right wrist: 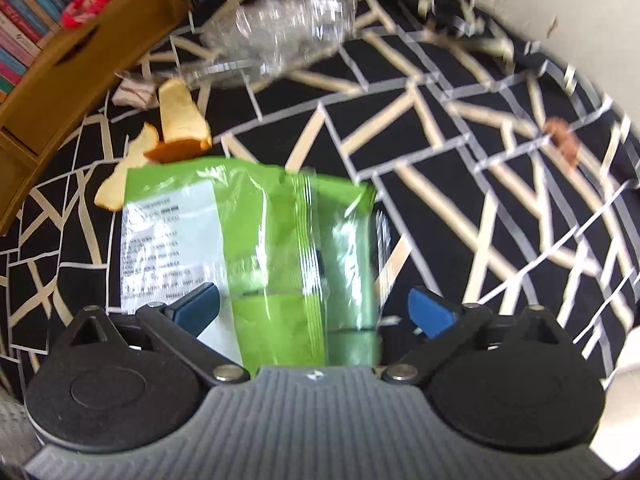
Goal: Collect trash
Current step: 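Lift the green snack bag with the right gripper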
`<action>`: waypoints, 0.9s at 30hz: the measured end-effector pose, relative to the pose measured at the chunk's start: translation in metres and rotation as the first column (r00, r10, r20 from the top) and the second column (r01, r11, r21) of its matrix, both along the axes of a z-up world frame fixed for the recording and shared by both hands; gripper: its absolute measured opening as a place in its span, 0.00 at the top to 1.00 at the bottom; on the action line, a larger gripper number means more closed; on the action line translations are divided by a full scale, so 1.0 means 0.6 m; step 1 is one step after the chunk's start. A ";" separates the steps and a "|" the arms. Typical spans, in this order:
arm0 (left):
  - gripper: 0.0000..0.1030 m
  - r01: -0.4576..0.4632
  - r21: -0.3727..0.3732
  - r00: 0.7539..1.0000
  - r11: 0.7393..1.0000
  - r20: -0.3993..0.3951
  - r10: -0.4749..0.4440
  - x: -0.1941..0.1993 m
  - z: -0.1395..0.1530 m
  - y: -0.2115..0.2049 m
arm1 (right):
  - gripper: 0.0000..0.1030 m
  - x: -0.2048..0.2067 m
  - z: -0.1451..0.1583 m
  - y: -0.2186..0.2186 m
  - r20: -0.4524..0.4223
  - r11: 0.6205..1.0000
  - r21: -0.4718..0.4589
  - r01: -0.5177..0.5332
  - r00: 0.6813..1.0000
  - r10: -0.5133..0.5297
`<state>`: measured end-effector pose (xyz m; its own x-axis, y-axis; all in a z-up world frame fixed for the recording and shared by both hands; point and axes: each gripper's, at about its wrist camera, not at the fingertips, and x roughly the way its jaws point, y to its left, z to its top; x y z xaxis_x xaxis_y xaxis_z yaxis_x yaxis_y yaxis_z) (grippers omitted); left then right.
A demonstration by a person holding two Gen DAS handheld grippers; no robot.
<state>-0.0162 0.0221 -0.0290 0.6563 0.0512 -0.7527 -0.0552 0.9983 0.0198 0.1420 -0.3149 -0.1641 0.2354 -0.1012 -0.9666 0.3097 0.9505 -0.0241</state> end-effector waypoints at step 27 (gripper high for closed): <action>0.24 0.000 0.002 1.000 1.000 0.000 0.000 0.001 0.000 0.001 | 0.83 -0.008 0.177 0.125 0.264 0.952 0.248 -0.180 0.958 0.112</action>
<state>-0.0157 0.0224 -0.0289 0.6565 0.0526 -0.7525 -0.0553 0.9982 0.0215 0.1373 -0.2402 -0.0581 0.4601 0.2058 -0.8637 0.1310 0.9464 0.2953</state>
